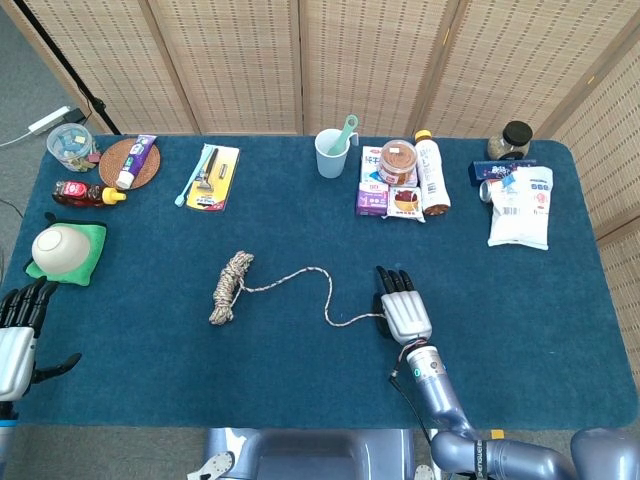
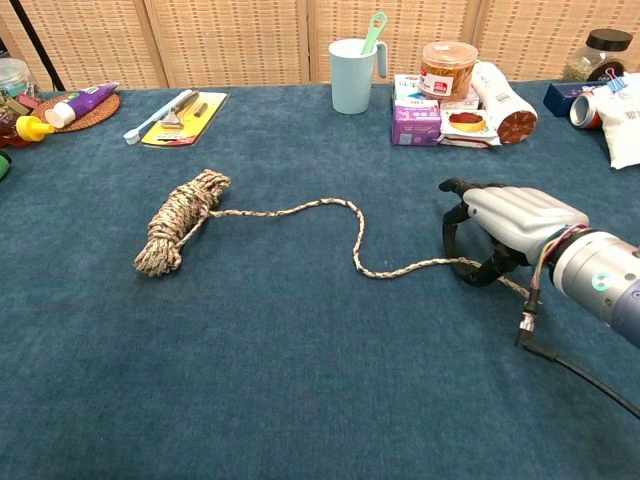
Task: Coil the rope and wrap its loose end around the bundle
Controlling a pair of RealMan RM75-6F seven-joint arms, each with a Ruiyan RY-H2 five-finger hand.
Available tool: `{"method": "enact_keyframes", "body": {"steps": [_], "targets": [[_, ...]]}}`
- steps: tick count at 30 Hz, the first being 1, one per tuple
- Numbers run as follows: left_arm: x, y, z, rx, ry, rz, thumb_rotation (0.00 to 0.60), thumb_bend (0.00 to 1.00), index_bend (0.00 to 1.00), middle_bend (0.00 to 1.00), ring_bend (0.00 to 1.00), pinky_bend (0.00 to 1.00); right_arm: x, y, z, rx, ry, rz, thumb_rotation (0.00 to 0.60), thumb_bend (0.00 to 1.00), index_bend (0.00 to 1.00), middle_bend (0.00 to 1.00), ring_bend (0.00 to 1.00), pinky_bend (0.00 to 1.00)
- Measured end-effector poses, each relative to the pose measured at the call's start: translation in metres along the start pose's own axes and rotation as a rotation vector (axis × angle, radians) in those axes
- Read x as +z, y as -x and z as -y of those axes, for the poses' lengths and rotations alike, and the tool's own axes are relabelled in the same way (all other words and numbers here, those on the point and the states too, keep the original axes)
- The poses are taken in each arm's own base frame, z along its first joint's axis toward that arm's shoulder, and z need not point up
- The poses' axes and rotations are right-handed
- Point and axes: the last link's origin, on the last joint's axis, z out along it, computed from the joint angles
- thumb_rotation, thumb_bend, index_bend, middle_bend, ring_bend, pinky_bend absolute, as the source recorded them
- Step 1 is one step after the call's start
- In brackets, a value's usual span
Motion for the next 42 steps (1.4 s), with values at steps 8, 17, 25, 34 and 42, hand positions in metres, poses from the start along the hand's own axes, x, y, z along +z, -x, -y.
{"method": "enact_keyframes", "body": {"steps": [8,17,25,34,42], "targets": [[0.000,0.000,0.000,0.001,-0.002,-0.002,0.600,0.00,0.00,0.00,0.00,0.00,0.000,0.002,0.000,-0.004,0.000,0.000,0.600,0.45,0.53,0.00,0.00,0.00],[0.000,0.001,0.000,0.003,-0.001,-0.001,0.600,0.00,0.00,0.00,0.00,0.00,0.000,0.001,-0.001,-0.004,0.000,-0.007,0.600,0.46,0.55,0.00,0.00,0.00],[0.003,0.003,-0.002,0.010,0.003,0.009,0.600,0.00,0.00,0.00,0.00,0.00,-0.004,-0.007,0.000,0.005,-0.021,-0.030,0.600,0.47,0.57,0.00,0.00,0.00],[0.025,0.003,-0.011,0.067,0.072,0.002,0.600,0.00,0.00,0.00,0.00,0.00,-0.017,-0.027,-0.006,0.000,-0.069,-0.074,0.600,0.48,0.57,0.00,0.00,0.00],[0.064,-0.001,-0.033,0.124,0.156,-0.011,0.600,0.00,0.00,0.00,0.00,0.00,-0.030,-0.050,-0.016,-0.012,-0.083,-0.131,0.600,0.49,0.57,0.00,0.00,0.00]]}}
